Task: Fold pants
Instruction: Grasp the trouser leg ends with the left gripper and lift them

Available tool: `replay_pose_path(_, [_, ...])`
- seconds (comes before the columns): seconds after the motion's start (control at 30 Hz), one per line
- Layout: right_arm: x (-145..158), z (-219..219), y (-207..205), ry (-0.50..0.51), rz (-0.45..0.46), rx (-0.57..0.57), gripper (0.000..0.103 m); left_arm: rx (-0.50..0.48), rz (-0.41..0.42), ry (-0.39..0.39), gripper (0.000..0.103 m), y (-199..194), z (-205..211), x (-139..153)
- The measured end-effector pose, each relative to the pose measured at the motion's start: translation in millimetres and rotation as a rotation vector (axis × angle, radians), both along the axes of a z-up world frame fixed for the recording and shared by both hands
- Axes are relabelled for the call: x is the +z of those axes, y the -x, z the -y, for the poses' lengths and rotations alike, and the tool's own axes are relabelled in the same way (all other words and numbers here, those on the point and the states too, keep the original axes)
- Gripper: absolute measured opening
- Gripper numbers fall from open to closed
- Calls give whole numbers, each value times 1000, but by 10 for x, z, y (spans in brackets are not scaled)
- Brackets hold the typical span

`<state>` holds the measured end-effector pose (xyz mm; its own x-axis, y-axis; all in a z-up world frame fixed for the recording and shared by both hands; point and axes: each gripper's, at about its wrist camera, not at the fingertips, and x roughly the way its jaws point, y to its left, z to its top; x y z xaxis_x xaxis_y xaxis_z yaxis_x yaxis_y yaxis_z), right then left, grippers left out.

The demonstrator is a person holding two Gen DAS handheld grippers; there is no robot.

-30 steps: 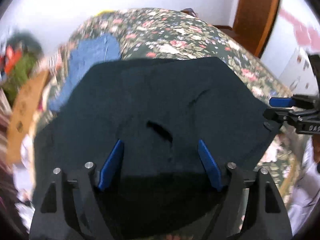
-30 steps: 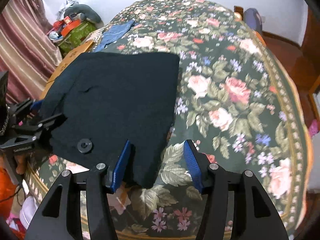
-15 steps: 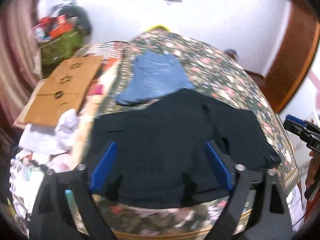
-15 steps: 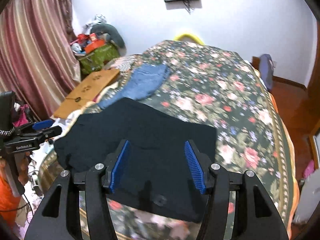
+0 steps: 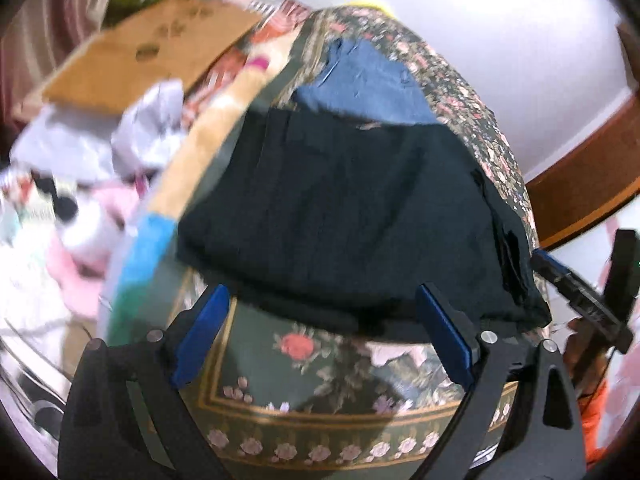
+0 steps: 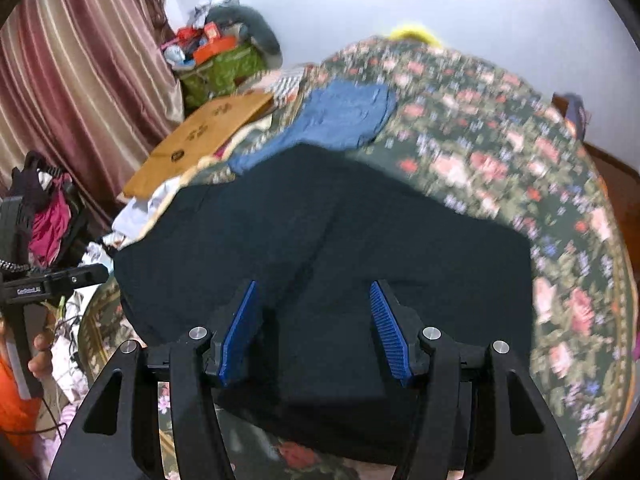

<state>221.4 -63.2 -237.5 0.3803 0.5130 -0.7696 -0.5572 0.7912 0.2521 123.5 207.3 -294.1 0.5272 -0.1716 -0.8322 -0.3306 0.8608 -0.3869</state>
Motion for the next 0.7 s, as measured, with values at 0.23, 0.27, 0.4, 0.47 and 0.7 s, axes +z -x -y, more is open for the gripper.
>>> replay_pose_path(0.23, [-184, -34, 31, 22, -49, 36, 54, 51, 0, 170, 95, 84, -37, -270])
replay_pose_path(0.27, [-183, -37, 41, 26, -47, 39, 54, 52, 4, 186, 95, 67, -41, -283])
replay_pose_path(0.4, [-201, -37, 58, 30, -37, 46, 54, 72, 14, 285, 95, -76, -109, -323])
replay_pose_path(0.47, [-204, -20, 48, 18, -42, 44, 54, 84, 14, 339, 95, -139, -146, -348])
replay_pose_path(0.7, [-210, -38, 24, 15, -43, 44, 54, 156, 17, 424, 88, -355, -310, -479])
